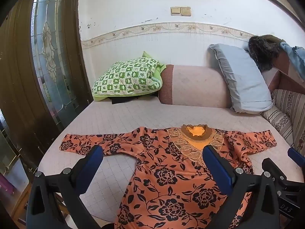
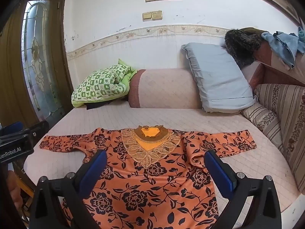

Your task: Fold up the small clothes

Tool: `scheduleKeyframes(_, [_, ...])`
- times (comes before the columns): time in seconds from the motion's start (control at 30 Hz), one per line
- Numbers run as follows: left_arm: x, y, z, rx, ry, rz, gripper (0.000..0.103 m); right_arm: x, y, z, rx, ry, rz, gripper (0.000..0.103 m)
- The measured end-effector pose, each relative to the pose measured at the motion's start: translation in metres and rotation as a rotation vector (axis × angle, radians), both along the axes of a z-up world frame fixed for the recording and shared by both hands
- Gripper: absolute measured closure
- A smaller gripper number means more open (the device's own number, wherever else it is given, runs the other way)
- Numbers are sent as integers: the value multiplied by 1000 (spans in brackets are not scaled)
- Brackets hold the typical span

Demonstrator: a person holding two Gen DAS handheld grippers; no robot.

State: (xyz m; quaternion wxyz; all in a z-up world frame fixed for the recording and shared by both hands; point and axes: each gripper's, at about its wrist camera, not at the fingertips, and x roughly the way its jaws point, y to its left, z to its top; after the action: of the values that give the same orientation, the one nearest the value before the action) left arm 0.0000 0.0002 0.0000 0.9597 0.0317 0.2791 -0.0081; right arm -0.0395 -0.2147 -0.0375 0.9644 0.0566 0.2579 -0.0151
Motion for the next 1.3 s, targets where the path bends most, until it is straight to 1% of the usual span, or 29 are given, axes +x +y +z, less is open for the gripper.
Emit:
scheduleKeyframes(0.03, [0,-1,0,33,-2,1,0,-5,-7,-2,-1,-3,-4,0])
scheduleKeyframes(0.2, [-2,0,-1,33,-10,12,0,2,-4,1,-2,-6,2,0])
scheduleKeyframes(0.23, [-4,3,-5,31,-6,16,0,1,-3,-1,1,-4,-4,0])
scheduleKeyframes(0.47, [4,9,-7,14,20,27,0,-1,2,-1,1,-2,-13,0])
scheduleKeyframes(0.63, [4,8,-7,14,19,30,0,0,2,0,-2,0,-17,0])
scheduleKeyframes(0.8, [2,7,-5,18,13,24,0,0,1,0,0,0,-15,0])
scheduleKeyframes(1.3, [2,7,-10,21,30,8,0,2,0,1,-5,8,-22,0])
